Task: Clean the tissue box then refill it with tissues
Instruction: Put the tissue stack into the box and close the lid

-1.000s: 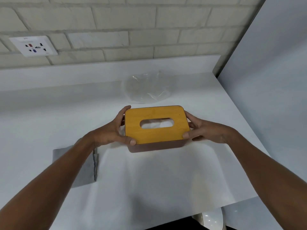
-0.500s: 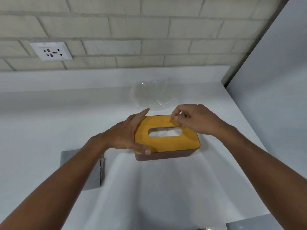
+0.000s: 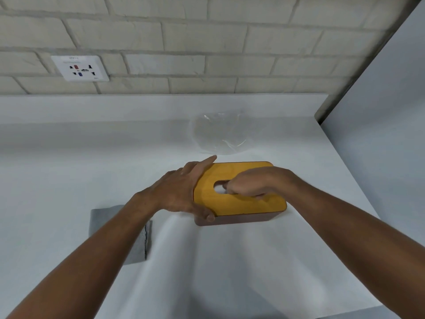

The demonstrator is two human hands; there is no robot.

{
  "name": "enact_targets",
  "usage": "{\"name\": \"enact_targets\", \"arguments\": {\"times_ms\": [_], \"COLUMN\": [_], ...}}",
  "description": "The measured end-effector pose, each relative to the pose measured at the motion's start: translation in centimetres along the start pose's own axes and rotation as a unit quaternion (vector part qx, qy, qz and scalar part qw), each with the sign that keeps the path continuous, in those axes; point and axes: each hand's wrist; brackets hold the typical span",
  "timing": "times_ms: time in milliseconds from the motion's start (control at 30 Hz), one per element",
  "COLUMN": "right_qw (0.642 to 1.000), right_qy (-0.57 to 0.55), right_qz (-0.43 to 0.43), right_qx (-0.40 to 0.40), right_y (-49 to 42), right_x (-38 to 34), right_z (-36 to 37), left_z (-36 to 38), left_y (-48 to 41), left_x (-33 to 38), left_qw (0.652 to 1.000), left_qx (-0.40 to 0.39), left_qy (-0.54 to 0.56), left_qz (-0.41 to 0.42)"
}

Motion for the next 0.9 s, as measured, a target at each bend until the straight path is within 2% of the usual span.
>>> {"name": "enact_targets", "arguments": {"times_ms": [233, 433, 567, 700, 900], "right_qw": [0.998, 0.987, 0.965, 0.959, 0.926], "right_qy": [0.057, 0.127, 0.195, 0.103, 0.156], "right_qz": [-0.032, -0.059, -0.118, -0.157, -0.185], "right_qx": [0.005, 0.077, 0.132, 0.213, 0.289], "right_y": [0.3, 0.3, 0.4, 0.4, 0.3], "right_x": [-1.3, 0.0, 0.7, 1.6, 2.0], "right_z": [-0.1, 0.0, 0.0, -0.3, -0.3], "left_z": [0.0, 0.0, -0.1, -0.5, -1.2], "left_y": [0.0, 0.0, -0.2, -0.7, -1.8], "left_x": [0.0, -0.1, -0.2, 0.3, 3.9], "left_qw": [1.000, 1.000, 0.999, 0.997, 0.979], "left_qx": [-0.006, -0.007, 0.003, 0.048, 0.135], "left_qy": [0.000, -0.006, -0.050, -0.065, -0.151], "left_qz": [-0.005, -0.006, 0.000, -0.021, 0.006]}}
Point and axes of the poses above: each hand's wrist, its own y-axis away from the middle knuckle, its own z-axis out of the palm, x = y × z, and after that the axes turned 4 degrees about -y, right-handed
